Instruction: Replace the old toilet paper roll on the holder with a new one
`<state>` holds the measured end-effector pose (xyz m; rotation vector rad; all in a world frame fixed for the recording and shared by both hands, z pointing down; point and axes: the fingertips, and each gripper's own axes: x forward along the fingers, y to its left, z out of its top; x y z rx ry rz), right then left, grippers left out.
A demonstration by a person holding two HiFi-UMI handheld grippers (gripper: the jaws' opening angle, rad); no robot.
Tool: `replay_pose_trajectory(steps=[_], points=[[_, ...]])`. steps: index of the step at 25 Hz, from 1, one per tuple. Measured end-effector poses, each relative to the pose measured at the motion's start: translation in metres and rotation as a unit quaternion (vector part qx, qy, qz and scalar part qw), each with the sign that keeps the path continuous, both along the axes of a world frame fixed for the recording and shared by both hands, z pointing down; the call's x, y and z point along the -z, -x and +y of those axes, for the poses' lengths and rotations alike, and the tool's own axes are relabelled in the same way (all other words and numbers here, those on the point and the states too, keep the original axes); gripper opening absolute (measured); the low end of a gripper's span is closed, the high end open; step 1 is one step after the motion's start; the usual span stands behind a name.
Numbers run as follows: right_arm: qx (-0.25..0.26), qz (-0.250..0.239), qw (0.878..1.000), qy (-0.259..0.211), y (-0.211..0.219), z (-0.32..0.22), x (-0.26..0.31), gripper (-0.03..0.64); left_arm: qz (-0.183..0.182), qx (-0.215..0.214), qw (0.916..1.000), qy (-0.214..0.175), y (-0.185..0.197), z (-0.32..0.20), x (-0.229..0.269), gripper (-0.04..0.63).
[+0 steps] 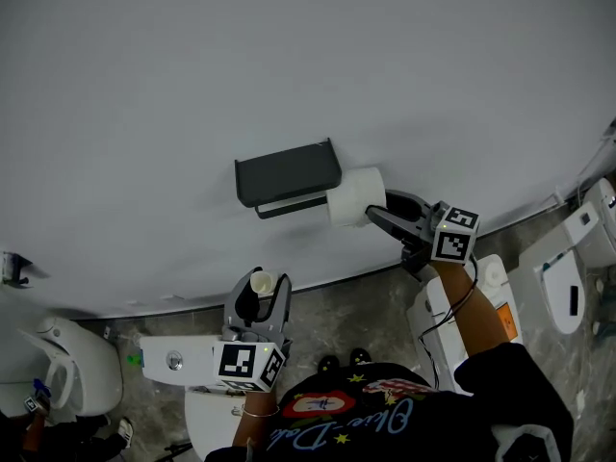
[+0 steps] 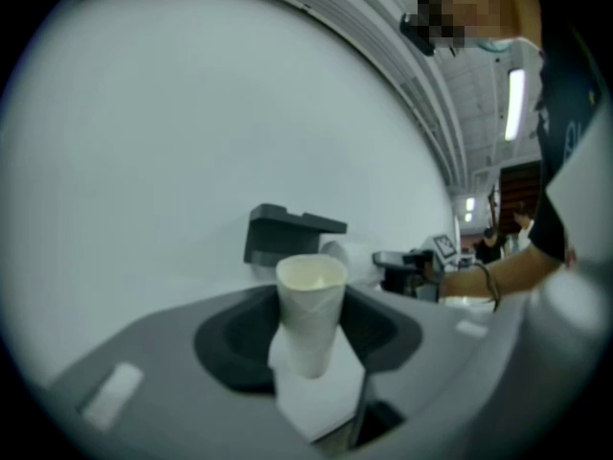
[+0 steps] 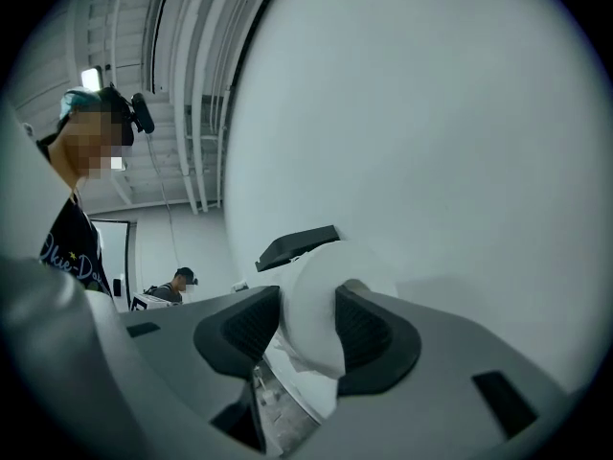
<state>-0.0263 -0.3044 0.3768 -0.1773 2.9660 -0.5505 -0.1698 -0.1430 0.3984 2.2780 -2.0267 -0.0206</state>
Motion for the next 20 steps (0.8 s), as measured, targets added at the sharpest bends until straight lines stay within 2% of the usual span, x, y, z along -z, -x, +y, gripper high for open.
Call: replay_pose_trajectory(steps=[5,11,15,20], points=[[0.032,0.014,0.999,-0.012,0.033,0.018,0.000,0.190,-0.019,0.010,0.9998,0.000,0.004,0.006,-0.002,0.190],[0.063,0.026,0.998,-0.011,0.070,0.034,-0.003,0.190,-0.012,0.017,0.9998,-0.002,0.006,0.011,-0.003,0.190],[0.074,0.027,0.997,-0.002,0.087,0.041,-0.007,0.190,-0.008,0.022,0.9997,0.002,0.009,0.016,-0.007,0.190],[0.064,0.037,0.997,-0.015,0.095,0.044,-0.009,0.192,-0.003,0.021,0.9997,0.008,0.010,0.020,-0.011,0.190]])
